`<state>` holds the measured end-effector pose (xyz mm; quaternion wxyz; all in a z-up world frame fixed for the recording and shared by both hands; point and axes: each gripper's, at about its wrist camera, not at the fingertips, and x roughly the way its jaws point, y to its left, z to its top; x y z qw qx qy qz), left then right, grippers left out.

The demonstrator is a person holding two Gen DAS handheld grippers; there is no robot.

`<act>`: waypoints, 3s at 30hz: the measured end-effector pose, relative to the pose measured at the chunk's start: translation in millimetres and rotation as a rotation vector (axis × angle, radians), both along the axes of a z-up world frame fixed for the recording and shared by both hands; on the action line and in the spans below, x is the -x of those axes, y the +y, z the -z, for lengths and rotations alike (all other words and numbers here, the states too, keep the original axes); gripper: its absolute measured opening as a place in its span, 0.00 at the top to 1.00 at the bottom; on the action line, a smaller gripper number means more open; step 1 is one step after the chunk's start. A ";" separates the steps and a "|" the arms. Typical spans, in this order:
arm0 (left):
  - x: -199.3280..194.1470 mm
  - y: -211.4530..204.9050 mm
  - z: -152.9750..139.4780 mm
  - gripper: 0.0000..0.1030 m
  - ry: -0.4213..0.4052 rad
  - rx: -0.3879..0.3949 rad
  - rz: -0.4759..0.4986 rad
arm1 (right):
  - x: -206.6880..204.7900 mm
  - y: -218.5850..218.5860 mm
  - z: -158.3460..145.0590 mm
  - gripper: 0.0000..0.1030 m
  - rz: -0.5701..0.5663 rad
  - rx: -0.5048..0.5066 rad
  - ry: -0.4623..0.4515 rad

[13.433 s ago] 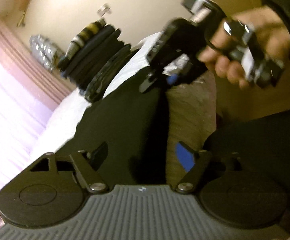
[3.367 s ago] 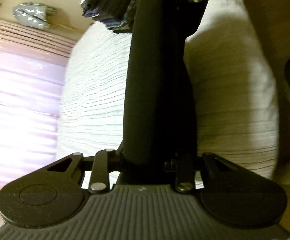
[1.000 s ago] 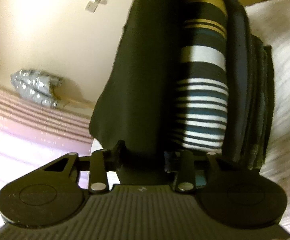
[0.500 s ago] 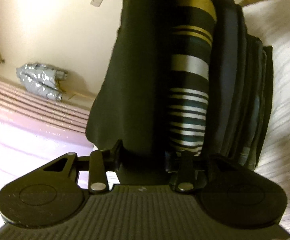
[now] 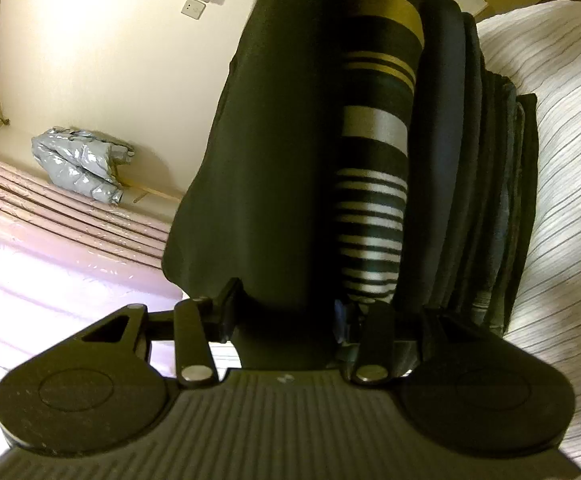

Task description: Fold clothes

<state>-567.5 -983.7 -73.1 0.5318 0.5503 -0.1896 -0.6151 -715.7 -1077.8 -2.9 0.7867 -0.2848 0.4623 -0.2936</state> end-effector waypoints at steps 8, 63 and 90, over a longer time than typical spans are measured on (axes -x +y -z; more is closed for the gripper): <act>-8.1 -7.3 -2.2 0.56 0.000 -0.031 0.004 | 5.7 15.0 21.8 0.61 0.043 -0.027 0.014; -69.3 131.7 -85.0 0.03 1.059 -0.157 -0.606 | 59.4 162.9 -49.1 0.03 0.773 -0.592 -0.887; 47.6 184.2 -113.5 0.02 0.853 0.032 -0.693 | 123.9 204.9 -41.3 0.03 0.707 -0.746 -0.848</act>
